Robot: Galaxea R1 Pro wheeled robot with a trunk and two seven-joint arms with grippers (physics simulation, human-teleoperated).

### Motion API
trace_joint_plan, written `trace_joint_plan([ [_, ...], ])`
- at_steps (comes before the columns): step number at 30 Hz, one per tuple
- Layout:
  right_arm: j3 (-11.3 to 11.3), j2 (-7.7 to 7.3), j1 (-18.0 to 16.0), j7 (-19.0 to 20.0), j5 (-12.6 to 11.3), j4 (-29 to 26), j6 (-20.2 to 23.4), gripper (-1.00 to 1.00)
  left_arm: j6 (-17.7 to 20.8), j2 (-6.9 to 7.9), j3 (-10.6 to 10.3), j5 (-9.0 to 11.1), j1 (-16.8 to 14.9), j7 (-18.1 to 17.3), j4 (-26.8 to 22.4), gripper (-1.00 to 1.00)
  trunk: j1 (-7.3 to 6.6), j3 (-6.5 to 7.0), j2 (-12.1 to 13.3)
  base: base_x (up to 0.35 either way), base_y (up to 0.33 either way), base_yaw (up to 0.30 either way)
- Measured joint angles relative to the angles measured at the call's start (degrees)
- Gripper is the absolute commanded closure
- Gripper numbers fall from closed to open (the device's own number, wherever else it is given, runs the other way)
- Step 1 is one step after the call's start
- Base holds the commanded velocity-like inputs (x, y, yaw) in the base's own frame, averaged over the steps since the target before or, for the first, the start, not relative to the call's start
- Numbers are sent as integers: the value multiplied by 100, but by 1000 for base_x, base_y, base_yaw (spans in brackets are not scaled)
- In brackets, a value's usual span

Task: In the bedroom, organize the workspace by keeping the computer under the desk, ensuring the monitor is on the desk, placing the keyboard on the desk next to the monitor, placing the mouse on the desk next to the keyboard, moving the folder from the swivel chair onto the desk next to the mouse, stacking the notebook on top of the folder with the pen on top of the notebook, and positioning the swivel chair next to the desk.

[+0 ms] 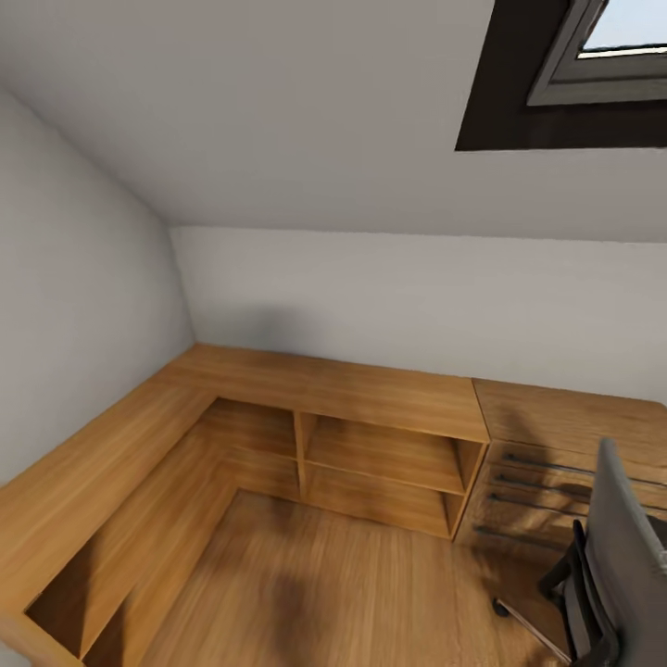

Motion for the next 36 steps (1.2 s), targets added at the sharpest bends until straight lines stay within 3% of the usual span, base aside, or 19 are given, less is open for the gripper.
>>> trace_joint_plan([
  [9, 0, 0, 0, 19, 1, 0, 0, -100, 0, 0, 0, 0, 0, 0, 1, -100, 0, -1, 0, 14, 17, -294],
  [28, 1, 0, 0, 24, 0, 0, 0, -100, 0, -15, -19, -14, 0, -13, 4, -100, -3, -2, -1, 298, 85, -296],
  [36, 1, 0, 0, 25, 0, 0, 2, -100, 20, -1, -4, -3, 0, -21, 5, -100, 0, 3, 0, 70, 139, -296],
])
